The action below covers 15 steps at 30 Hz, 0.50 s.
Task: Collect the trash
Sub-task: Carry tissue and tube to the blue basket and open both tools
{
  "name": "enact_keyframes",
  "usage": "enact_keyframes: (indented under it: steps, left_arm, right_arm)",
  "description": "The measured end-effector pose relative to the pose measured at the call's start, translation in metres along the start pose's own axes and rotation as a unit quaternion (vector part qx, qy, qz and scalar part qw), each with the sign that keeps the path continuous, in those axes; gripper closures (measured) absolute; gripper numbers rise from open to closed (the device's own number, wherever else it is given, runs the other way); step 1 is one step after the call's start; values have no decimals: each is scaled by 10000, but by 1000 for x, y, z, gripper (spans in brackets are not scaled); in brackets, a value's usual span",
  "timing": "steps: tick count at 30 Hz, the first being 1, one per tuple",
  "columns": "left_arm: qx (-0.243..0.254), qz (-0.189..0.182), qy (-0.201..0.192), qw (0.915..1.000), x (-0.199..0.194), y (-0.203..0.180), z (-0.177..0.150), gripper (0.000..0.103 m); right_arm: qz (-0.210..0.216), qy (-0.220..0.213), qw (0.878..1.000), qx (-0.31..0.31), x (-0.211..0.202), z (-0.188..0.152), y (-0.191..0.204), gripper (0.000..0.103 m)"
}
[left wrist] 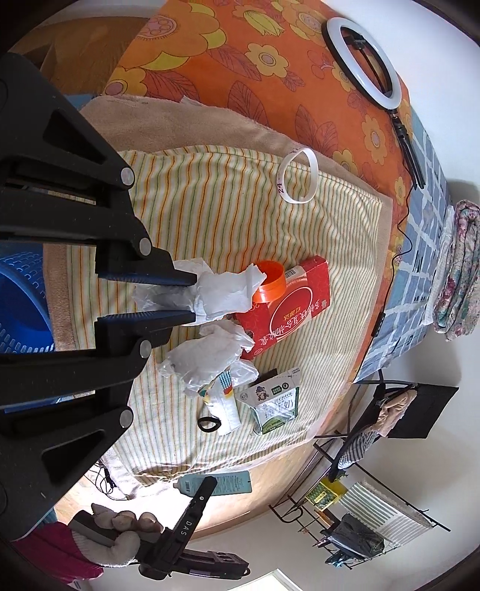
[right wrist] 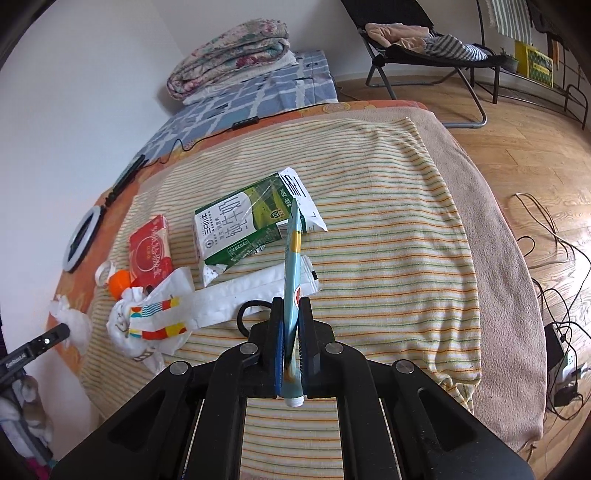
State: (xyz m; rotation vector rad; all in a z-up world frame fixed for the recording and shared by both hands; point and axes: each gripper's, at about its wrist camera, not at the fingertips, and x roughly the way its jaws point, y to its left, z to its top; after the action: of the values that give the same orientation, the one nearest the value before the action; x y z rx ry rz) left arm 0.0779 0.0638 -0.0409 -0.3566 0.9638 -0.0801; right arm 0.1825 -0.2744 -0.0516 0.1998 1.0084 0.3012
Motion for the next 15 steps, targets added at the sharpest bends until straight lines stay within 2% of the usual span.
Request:
enact_keyframes:
  steps: [8,15]
  left_arm:
    - [292,-186,194,9992,-17,-14,-47,92]
    - [526,-382,468,9968,-23,-29,-93,92]
  right_arm:
    - [352,-12,9984,-442,-34,-42,28,98]
    - [642,144,9942,-852,-58,-95,47,98]
